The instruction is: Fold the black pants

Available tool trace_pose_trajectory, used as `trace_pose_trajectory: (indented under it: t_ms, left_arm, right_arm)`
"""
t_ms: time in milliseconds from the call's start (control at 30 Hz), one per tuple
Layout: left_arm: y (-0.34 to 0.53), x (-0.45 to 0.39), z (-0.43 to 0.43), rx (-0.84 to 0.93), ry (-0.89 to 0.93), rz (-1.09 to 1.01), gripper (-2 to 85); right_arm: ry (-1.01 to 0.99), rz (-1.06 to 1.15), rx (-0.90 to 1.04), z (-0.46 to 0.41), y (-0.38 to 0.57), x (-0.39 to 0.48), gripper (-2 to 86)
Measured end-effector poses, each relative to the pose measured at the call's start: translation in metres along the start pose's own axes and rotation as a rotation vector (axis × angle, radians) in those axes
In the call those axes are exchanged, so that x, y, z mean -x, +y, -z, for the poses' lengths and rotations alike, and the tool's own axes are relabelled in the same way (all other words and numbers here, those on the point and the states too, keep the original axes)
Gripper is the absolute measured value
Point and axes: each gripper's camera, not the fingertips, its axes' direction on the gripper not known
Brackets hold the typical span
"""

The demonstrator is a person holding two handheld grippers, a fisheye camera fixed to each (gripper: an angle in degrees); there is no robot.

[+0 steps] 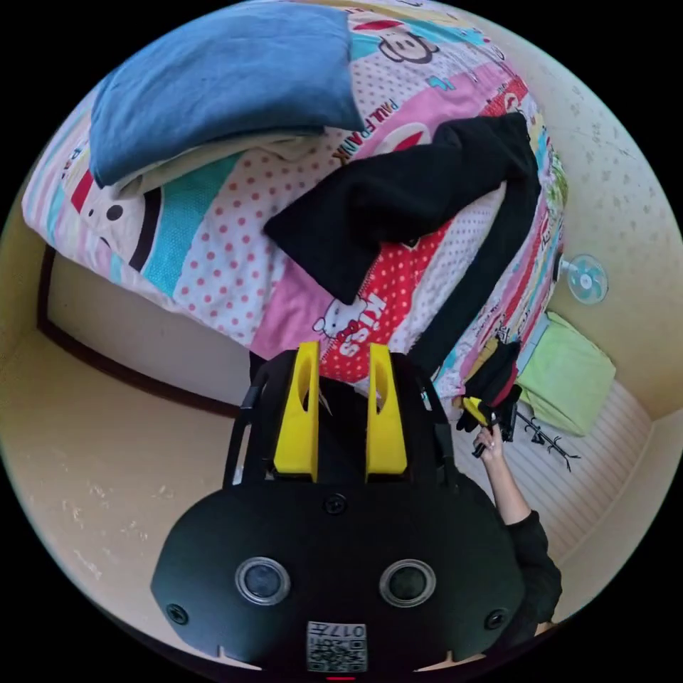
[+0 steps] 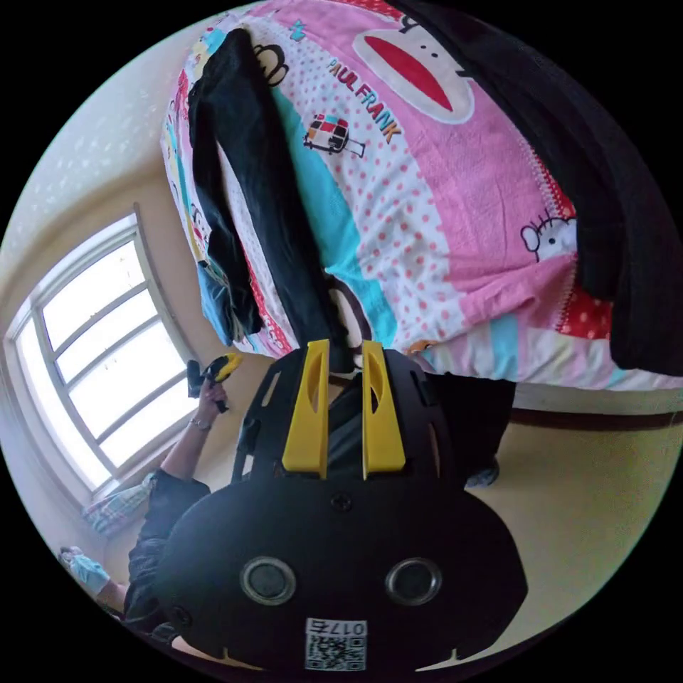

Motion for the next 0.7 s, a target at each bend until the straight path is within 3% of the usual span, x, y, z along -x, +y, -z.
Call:
trace_pose_trajectory:
  t_ms: [233, 333, 400, 500, 567, 700]
  left_arm:
    - [-0.065, 0.066, -0.003, -0.113, 0.330, 0.206, 12.3]
    - [-0.080, 0.095, -0.040, -0.010, 0.568, 0.324, 3.3]
    - [-0.070, 0.102, -0.057, 0.045, 0.702, 0.225, 1.8]
    - [-0.025, 0.113, -0.047, 0.072, 0.580, -0.017, 1.2]
    - [0.010, 0.133, -0.036, 0.043, 0.578, -0.067, 1.3]
    - [0.081, 0.195, -0.010, -0.046, 0.593, 0.098, 1.7]
  right_arm:
    - [-0.059, -0.117, -0.026, -0.006, -0.024, -0.013, 8.0]
    - [-0.059, -0.122, -0.031, -0.002, -0.030, -0.011, 8.0]
    - [-0.055, -0.118, -0.057, 0.005, -0.030, -0.009, 8.1]
    - [-0.074, -0.105, -0.073, 0.018, -0.034, -0.009, 8.2]
    - [-0.069, -0.092, -0.079, 0.028, -0.037, -0.011, 8.4]
    - [-0.019, -0.039, -0.095, 0.048, -0.043, -0.018, 9.3]
